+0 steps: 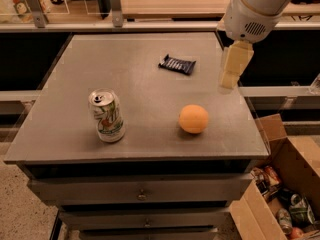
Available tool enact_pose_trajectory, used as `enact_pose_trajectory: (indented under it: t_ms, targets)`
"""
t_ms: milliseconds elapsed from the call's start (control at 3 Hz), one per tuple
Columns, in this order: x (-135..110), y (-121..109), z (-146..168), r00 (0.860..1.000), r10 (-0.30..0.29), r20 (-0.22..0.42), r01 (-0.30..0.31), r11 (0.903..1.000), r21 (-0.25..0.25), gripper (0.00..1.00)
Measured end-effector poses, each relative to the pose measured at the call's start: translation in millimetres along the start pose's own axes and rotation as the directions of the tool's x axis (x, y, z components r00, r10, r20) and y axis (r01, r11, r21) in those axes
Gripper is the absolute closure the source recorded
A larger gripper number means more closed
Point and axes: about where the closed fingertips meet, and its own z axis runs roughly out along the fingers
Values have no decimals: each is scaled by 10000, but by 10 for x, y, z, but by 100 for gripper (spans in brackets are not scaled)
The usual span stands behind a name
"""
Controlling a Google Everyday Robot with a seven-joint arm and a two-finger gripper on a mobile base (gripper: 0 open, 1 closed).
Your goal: Move rxbar blueberry near 7up can
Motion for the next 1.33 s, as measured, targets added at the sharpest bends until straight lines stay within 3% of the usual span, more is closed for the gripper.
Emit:
enact_pose_trajectory:
  t_ms: [667, 1333]
  targets:
    - [-253, -556, 537, 9992, 344, 181, -339, 9991, -254, 0]
    - [-411, -906, 998, 9898, 1392, 317, -1378, 9896, -416, 0]
